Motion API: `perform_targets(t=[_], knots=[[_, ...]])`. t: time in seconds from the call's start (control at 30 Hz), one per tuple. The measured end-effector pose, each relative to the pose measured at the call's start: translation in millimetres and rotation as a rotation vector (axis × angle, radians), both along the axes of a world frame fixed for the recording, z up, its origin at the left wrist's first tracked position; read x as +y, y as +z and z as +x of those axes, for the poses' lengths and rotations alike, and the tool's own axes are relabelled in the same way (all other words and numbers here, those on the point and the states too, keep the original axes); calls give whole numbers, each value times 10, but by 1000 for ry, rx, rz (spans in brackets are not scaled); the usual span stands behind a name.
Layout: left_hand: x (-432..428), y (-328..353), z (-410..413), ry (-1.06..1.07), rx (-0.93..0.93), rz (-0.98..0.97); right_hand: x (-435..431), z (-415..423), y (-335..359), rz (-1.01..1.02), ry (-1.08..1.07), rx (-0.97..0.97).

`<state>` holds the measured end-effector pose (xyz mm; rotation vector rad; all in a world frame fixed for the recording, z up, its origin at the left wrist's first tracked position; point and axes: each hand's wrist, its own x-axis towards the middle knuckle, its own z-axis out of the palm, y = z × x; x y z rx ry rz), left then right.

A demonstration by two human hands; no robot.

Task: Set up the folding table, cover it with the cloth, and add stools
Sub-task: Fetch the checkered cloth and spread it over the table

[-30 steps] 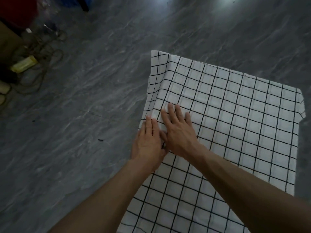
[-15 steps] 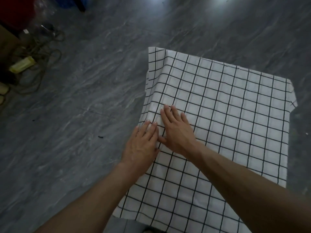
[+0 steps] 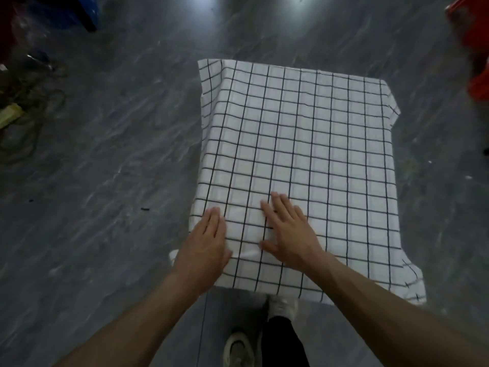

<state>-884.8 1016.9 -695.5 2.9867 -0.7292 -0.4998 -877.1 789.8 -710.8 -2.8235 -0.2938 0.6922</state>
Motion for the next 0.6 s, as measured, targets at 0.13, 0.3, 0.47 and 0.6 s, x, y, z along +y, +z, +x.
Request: perform_targets(t=[0.13, 0.3, 0.47, 0.6], knots=[[110, -80, -354, 60, -18, 46, -244, -570, -40, -36, -58, -5], [188, -190, -597, 91, 12, 5, -479, -996, -48, -52, -66, -16], [63, -63, -628, 73, -29, 8, -578, -1280, -16, -57, -154, -95], [-204, -74, -673, -102, -64, -90, -723, -1488, -57, -43, -231, -265]])
